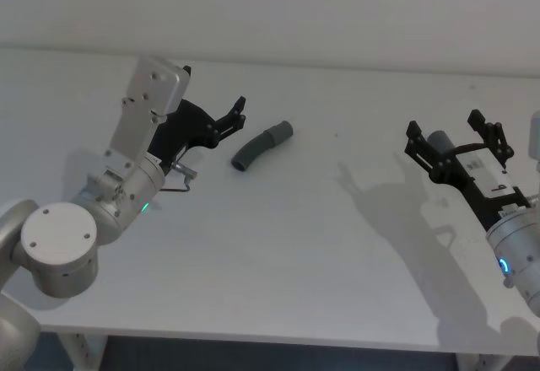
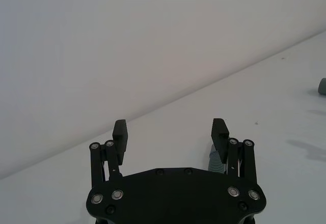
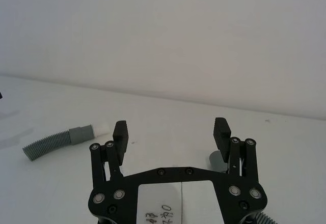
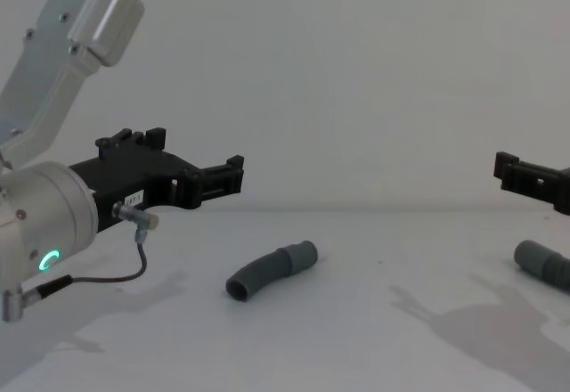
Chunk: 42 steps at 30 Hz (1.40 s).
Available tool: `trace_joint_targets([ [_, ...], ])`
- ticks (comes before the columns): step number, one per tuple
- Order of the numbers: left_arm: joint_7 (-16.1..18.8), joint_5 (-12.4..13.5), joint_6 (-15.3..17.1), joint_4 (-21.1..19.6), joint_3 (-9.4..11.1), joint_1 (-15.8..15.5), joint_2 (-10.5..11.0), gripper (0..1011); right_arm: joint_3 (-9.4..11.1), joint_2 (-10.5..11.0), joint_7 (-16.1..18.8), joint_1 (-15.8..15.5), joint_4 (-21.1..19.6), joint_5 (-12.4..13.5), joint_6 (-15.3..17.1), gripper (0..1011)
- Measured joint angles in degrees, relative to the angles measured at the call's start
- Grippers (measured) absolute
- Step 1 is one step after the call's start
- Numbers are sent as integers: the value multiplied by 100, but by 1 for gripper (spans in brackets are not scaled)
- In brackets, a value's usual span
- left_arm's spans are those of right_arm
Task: Use both hands to pick up one end of the pipe from the table, align the ends, and insert them.
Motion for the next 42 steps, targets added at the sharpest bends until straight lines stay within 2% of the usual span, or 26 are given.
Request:
trace_joint_targets([
  [24,-43,-32,43,0,-12,-12,0,1000,0,0,0,0,0,0,0,1001],
  [29,-200,-194,216,-40,-69,-56,15,1000,0,0,0,0,0,0,0,1001],
  [37,-670,-695,822,-141,-245,-253,93,1000,0,0,0,0,0,0,0,1001],
  [42,-1098,-1072,1323,-128,-335,-496,170,1001,0,0,0,0,0,0,0,1001],
])
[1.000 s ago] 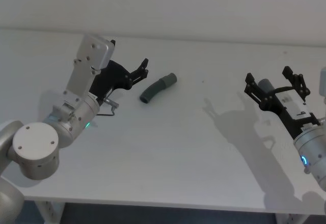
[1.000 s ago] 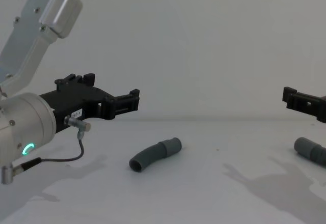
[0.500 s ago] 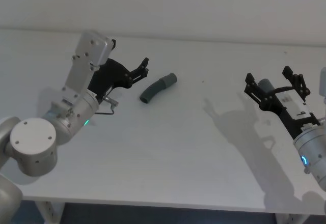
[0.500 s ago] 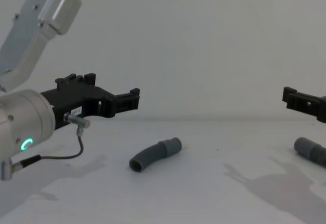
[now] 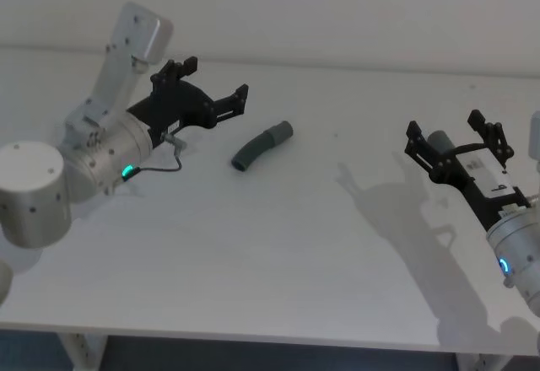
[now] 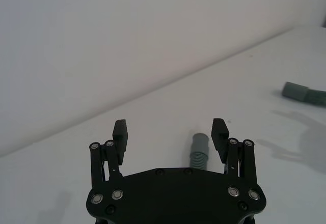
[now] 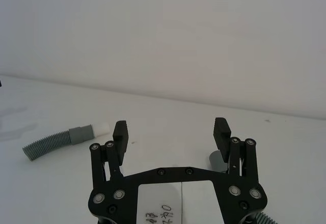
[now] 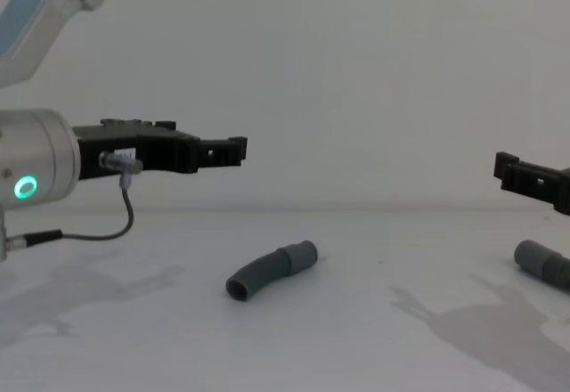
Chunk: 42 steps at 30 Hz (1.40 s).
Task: Use both hands to pick up one end of the pipe from the table, align the ends, and insert them.
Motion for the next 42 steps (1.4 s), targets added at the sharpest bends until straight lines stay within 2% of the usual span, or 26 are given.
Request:
trace_joint_targets([
  [6,-447,-303,419,150,-18,-320,86,1001,0,0,0,0,0,0,0,1001],
  [12,-1126,-570,840,493,125,-824,194,1000,0,0,0,0,0,0,0,1001],
  [18,-1610,-607,1024,817,346,-1225,262,1000,0,0,0,0,0,0,0,1001],
  [22,-1919,-523,1062,1131,589,-1572,288,1001,0,0,0,0,0,0,0,1001],
  [27,-2033,-371,1014,1391,795,-1819,277,1000,0,0,0,0,0,0,0,1001],
  [31,-2029,-122,888,1658,1010,-2028,228,1000,0,0,0,0,0,0,0,1001],
  [39,-1856,209,733,1985,1222,-2211,84,1001,0,0,0,0,0,0,0,1001],
  [42,-1816,258,715,2059,1251,-2239,41,1001,0,0,0,0,0,0,0,1001],
])
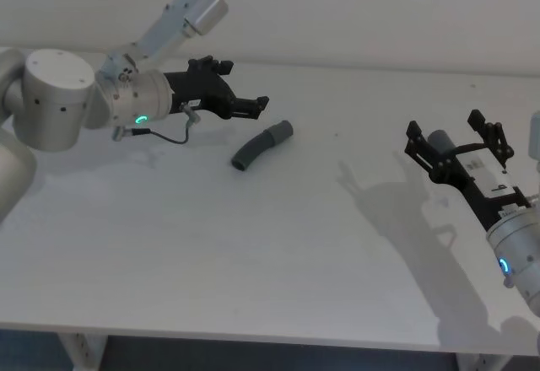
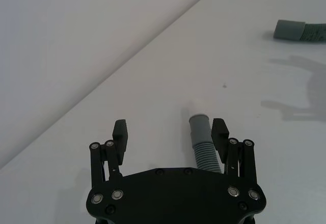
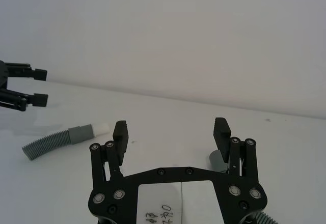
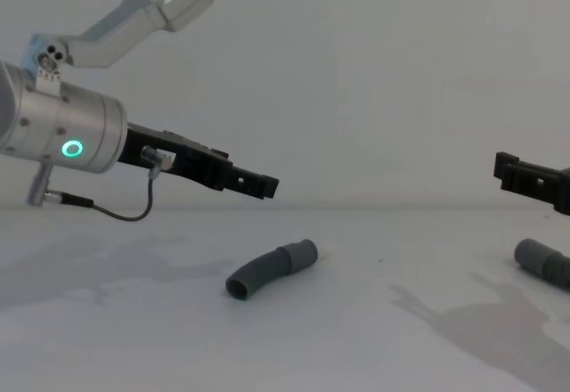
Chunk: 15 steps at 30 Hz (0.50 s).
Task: Use both hands to pick up one end of the pipe from the table, align the ends, and insert them.
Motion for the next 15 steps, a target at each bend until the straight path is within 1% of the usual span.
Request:
trace_joint_targets([
  [6,56,83,-4,185,58,-61,-120,1001,0,0,0,0,0,0,0,1001],
  [15,8,146,191,407,142,-161,-242,1001,0,0,0,0,0,0,0,1001],
])
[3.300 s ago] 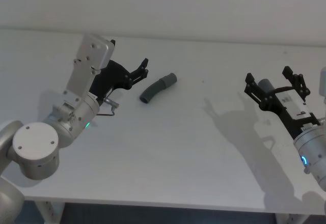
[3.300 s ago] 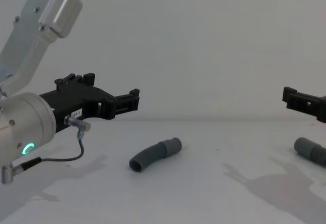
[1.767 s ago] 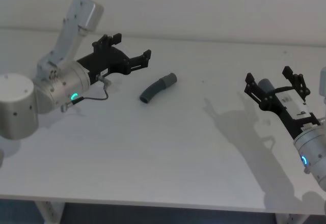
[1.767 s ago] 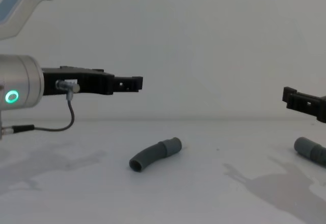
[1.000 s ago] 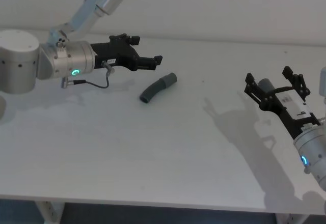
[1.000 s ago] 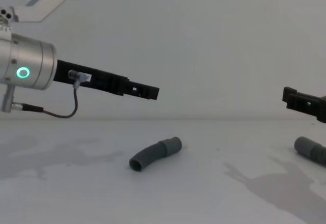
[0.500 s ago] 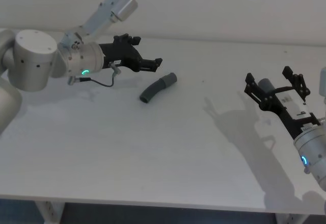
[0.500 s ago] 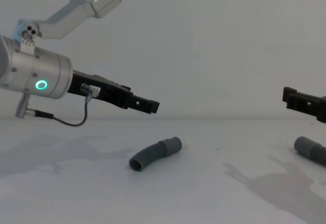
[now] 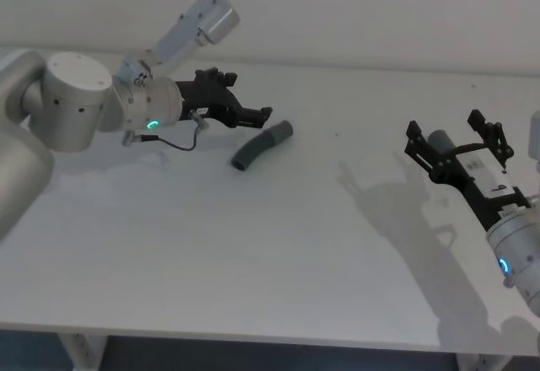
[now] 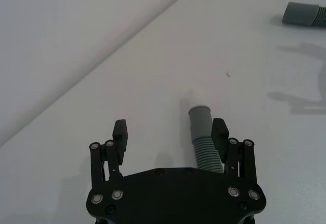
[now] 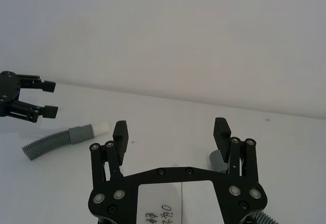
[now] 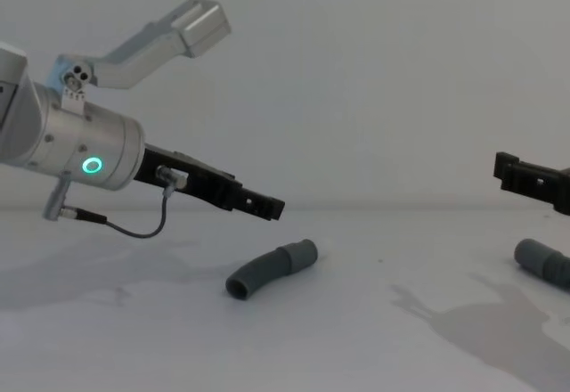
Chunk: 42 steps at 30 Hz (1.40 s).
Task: Use both hands to pick up one end of the pipe from the table, align the ends, and insert them.
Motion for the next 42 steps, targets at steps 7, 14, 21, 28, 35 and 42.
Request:
trace_joint_targets([
  [7,-102,28,161,158,53,-89,-81,1001,0,1,0,0,0,0,0,1001],
  [14,-210,62,243,328,101,-183,-174,1000,0,0,0,0,0,0,0,1001],
  [21,-297,100,289,504,144,-268,-284,1001,0,0,0,0,0,0,0,1001],
  [28,-337,111,319,601,150,-288,-377,1000,0,0,0,0,0,0,0,1001],
  [35,-341,128,377,633,147,-283,-446,1001,0,0,0,0,0,0,0,1001],
  [42,-343,150,458,646,143,-279,-507,1001,0,0,0,0,0,0,0,1001],
])
